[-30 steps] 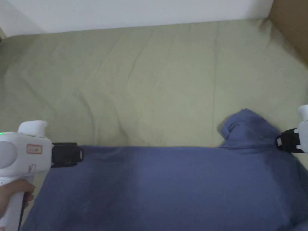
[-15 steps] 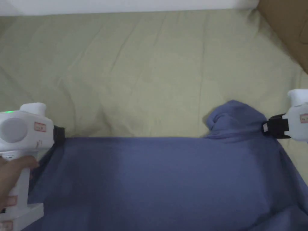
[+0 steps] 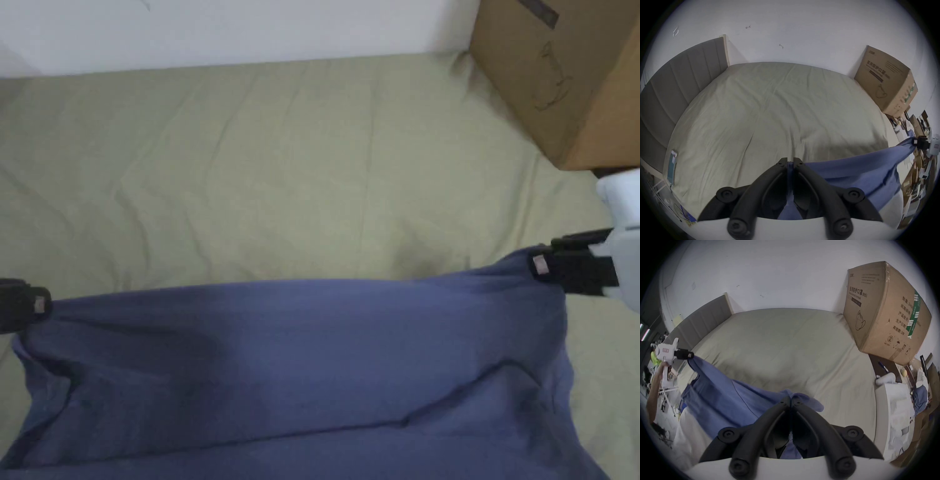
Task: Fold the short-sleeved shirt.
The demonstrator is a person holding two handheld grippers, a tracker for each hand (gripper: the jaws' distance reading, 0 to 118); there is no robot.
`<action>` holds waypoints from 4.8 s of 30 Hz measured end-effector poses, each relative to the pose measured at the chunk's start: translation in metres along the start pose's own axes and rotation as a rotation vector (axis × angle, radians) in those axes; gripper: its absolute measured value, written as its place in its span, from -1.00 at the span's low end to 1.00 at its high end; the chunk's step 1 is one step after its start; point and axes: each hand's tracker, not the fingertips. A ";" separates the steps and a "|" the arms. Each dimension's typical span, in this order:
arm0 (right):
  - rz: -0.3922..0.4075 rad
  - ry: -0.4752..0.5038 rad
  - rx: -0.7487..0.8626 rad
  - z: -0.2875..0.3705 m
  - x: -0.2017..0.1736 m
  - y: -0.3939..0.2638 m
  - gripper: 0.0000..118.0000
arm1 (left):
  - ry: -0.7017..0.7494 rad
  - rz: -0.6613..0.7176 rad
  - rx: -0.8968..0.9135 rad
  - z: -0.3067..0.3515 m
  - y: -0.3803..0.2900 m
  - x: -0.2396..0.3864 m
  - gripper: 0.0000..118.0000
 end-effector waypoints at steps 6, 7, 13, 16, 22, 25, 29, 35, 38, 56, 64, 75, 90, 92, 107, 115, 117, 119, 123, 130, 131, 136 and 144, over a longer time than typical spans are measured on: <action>-0.088 0.039 -0.105 0.021 -0.027 -0.110 -0.98 | 0.016 0.039 -0.044 0.049 -0.117 0.003 -0.93; -0.092 0.036 -0.132 0.020 -0.030 -0.129 -0.98 | 0.022 0.039 -0.085 0.051 -0.135 0.003 -0.93; -0.175 -0.031 -0.191 -0.002 -0.039 -0.197 -0.98 | 0.003 0.106 -0.166 0.041 -0.205 -0.017 -0.91; -0.149 -0.041 -0.191 0.001 -0.046 -0.194 -0.76 | 0.046 0.073 -0.147 0.039 -0.210 -0.009 -0.51; -0.039 -0.105 -0.124 0.019 -0.061 -0.179 0.78 | 0.098 0.093 -0.040 0.061 -0.196 0.001 0.77; -0.093 -0.093 0.006 0.039 -0.072 -0.168 0.54 | -0.038 0.182 0.016 0.085 -0.191 0.000 0.77; -0.151 -0.135 0.275 0.070 -0.105 -0.151 0.07 | -0.061 0.206 0.008 0.101 -0.195 -0.007 0.62; -0.105 -0.117 0.415 0.075 -0.152 -0.140 -1.00 | -0.060 0.257 0.046 0.114 -0.211 -0.009 -1.00; -0.115 -0.107 0.477 0.078 -0.175 -0.141 -1.00 | -0.096 0.357 0.050 0.117 -0.231 -0.018 -1.00; -0.156 -0.007 0.296 0.050 -0.201 -0.111 -1.00 | -0.513 0.533 -0.037 0.009 -0.194 -0.144 0.99; -0.157 0.045 0.329 0.058 -0.213 -0.097 -1.00 | -0.614 0.562 -0.084 -0.018 -0.192 -0.150 0.98; -0.157 0.098 0.306 0.057 -0.218 -0.103 -1.00 | -0.352 0.354 -0.191 -0.015 -0.168 -0.122 -0.94; -0.254 0.040 0.397 0.100 -0.160 -0.127 -1.00 | -0.341 0.275 -0.141 0.093 -0.118 -0.019 -0.94; -0.260 0.030 0.409 0.105 -0.151 -0.131 -1.00 | -0.406 0.236 -0.089 0.112 -0.108 0.014 -0.94; -0.432 -0.076 0.480 0.152 -0.087 -0.192 -1.00 | -0.555 -0.043 -0.390 -0.016 -0.102 0.269 -0.80; -0.523 -0.113 0.455 0.157 -0.064 -0.222 -1.00 | -0.612 -0.104 -0.267 -0.008 -0.095 0.260 0.90; -0.561 -0.052 0.484 0.155 -0.064 -0.222 -1.00 | -0.622 -0.077 -0.232 0.000 -0.092 0.244 0.90; -0.564 -0.018 0.492 0.153 -0.067 -0.219 -1.00 | -0.593 -0.050 -0.219 0.010 -0.092 0.229 0.89; -0.515 -0.008 0.477 0.146 -0.080 -0.211 -1.00 | -0.476 0.001 -0.190 0.009 -0.111 0.196 -0.15; -0.505 0.062 0.452 0.134 -0.084 -0.210 -1.00 | -0.456 -0.190 -0.172 0.005 -0.148 0.202 -1.00; -0.504 0.064 0.454 0.134 -0.085 -0.209 -1.00 | -0.447 -0.208 -0.187 0.003 -0.151 0.207 -1.00; -0.493 0.061 0.443 0.131 -0.081 -0.209 -1.00 | -0.417 -0.206 -0.226 -0.019 -0.157 0.224 -1.00; -0.498 0.070 0.436 0.132 -0.080 -0.209 -1.00 | -0.437 -0.200 -0.288 -0.046 -0.161 0.239 -1.00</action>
